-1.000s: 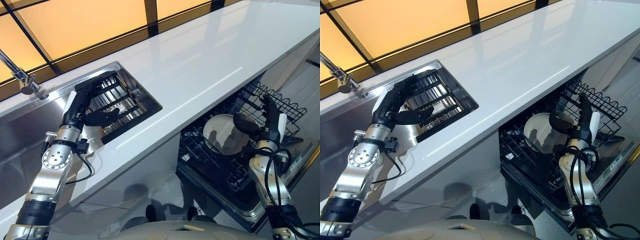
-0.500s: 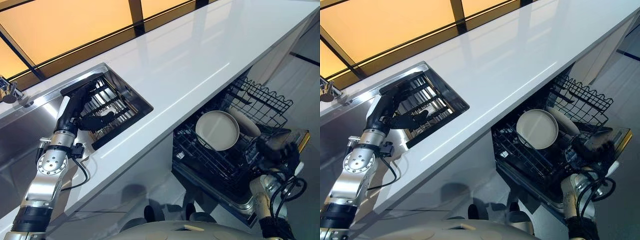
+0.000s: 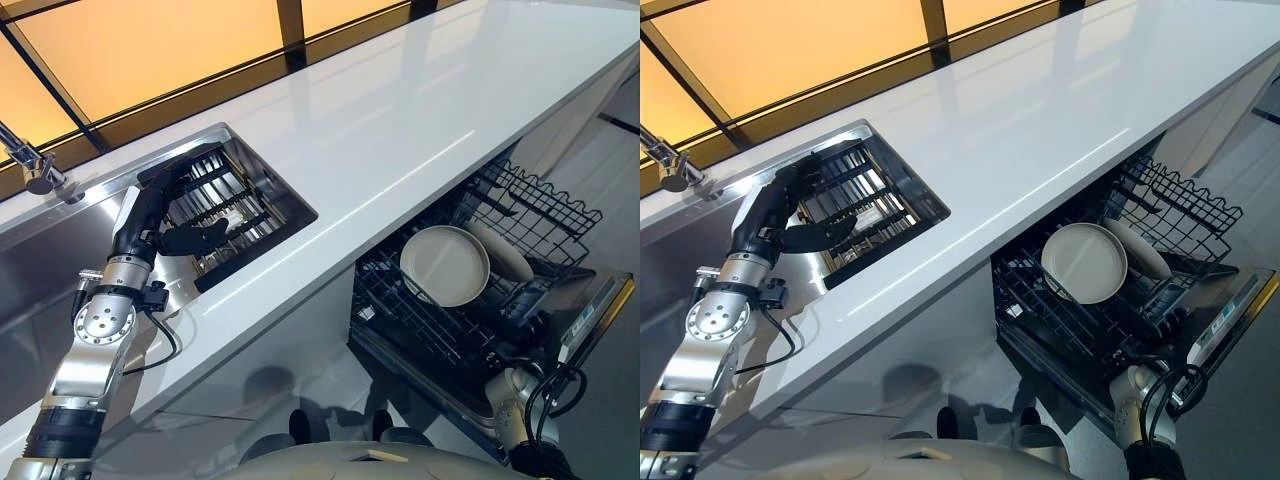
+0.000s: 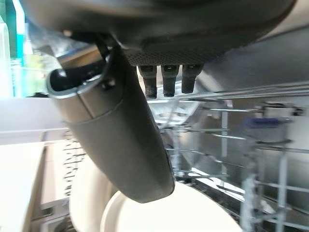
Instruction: Pick up plates and place into dishwasher.
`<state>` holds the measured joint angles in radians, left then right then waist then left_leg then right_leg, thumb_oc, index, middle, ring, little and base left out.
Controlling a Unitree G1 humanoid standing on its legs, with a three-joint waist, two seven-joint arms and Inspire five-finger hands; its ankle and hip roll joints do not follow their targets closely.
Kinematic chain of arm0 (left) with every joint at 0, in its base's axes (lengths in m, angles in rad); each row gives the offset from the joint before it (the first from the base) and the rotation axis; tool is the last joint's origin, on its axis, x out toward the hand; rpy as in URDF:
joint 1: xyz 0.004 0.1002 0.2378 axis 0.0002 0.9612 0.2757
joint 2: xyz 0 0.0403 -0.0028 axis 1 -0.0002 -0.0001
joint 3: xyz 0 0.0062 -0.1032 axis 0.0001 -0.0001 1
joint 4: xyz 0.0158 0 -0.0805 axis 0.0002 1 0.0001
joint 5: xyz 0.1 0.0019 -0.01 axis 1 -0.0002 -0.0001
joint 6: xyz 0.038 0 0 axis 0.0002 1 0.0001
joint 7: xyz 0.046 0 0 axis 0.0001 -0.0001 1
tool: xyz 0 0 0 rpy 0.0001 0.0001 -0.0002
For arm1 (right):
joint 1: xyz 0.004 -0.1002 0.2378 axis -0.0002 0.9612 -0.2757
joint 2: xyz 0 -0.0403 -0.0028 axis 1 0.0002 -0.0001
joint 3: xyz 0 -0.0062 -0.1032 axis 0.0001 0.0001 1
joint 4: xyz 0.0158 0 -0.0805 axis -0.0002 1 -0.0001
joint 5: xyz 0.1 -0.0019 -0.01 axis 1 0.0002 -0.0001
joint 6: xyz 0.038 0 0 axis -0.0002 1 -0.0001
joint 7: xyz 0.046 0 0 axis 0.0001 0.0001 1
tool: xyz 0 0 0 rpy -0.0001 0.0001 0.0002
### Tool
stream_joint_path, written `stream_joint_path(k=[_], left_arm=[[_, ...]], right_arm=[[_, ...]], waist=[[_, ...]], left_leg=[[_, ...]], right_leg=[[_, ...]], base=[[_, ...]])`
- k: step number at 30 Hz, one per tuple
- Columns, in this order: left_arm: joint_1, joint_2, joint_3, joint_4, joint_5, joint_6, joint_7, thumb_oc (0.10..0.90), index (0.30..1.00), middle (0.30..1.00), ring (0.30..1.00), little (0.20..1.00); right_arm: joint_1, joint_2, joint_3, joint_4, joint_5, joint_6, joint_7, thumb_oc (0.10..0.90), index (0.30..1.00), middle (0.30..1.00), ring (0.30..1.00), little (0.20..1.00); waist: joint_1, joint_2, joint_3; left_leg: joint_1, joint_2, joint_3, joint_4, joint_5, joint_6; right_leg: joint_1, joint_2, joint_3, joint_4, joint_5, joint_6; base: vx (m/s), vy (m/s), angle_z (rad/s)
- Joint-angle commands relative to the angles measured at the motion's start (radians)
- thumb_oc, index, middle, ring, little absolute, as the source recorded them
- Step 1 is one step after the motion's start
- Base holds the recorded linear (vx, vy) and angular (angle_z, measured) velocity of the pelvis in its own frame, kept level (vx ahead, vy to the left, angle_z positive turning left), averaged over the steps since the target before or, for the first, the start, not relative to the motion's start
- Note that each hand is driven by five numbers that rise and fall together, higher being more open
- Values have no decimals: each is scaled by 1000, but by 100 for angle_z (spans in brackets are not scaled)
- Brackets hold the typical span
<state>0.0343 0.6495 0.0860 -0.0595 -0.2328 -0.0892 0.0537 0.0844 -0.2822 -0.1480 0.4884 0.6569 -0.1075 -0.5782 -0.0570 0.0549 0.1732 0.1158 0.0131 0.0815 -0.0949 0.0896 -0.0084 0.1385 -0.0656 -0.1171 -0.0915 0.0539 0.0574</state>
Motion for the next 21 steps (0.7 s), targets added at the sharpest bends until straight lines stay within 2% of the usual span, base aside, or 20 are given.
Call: stream_joint_path(k=[1, 5, 6, 7, 11, 16, 21], left_arm=[[-163, 100, 62, 22, 16, -62, 19, 800, 900, 900, 900, 900], [-166, 109, 57, 15, 13, -54, 16, 800, 900, 900, 900, 900], [-167, 109, 55, 14, 16, -53, 17, 800, 900, 900, 900, 900], [-166, 110, 54, 16, 15, -56, 14, 800, 900, 900, 900, 900], [-168, 113, 49, 21, 14, -57, 12, 800, 900, 900, 900, 900], [-163, 115, 43, 17, 13, -46, 15, 800, 900, 900, 900, 900], [-141, 99, 44, 13, 26, -58, 23, 800, 900, 900, 900, 900]], right_arm=[[-92, -39, -36, -6, 109, -71, 40, 800, 900, 900, 900, 900], [-105, -33, -39, 28, 211, -67, 62, 800, 900, 900, 900, 900], [-109, -27, -44, 36, 276, -69, 71, 800, 900, 900, 900, 900], [-112, -21, -51, 50, 335, -86, 78, 800, 900, 900, 900, 900], [-121, -15, -79, 75, 435, -132, 90, 800, 900, 900, 900, 900], [-132, -27, -64, 52, 369, -118, 139, 800, 900, 900, 900, 900], [-142, -51, -29, 1, 274, -110, 293, 800, 900, 900, 900, 900]], waist=[[9, -6, -16], [17, -1, -10], [20, 1, -8], [22, 1, -7], [29, 4, -2], [37, 8, 3], [44, 12, 19]], left_leg=[[60, -71, 51, 8, -127, 49], [58, -71, 42, 8, -123, 47], [57, -71, 39, 8, -121, 47], [57, -71, 35, 8, -121, 46], [57, -71, 26, 8, -120, 44], [60, -71, 14, 8, -115, 42], [56, -72, 2, 8, -106, 41]], right_leg=[[5, 52, -12, 7, -20, 18], [6, 52, -19, 8, -21, 14], [7, 52, -22, 8, -22, 12], [8, 52, -25, 9, -23, 11], [12, 53, -32, 9, -26, 9], [17, 53, -40, 10, -28, 5], [15, 52, -52, 15, -31, 0]], base=[[29, -31, 5], [28, -25, 5], [39, -28, 3], [38, -25, 2], [39, -25, 6], [61, -20, 9], [60, -10, 0]])
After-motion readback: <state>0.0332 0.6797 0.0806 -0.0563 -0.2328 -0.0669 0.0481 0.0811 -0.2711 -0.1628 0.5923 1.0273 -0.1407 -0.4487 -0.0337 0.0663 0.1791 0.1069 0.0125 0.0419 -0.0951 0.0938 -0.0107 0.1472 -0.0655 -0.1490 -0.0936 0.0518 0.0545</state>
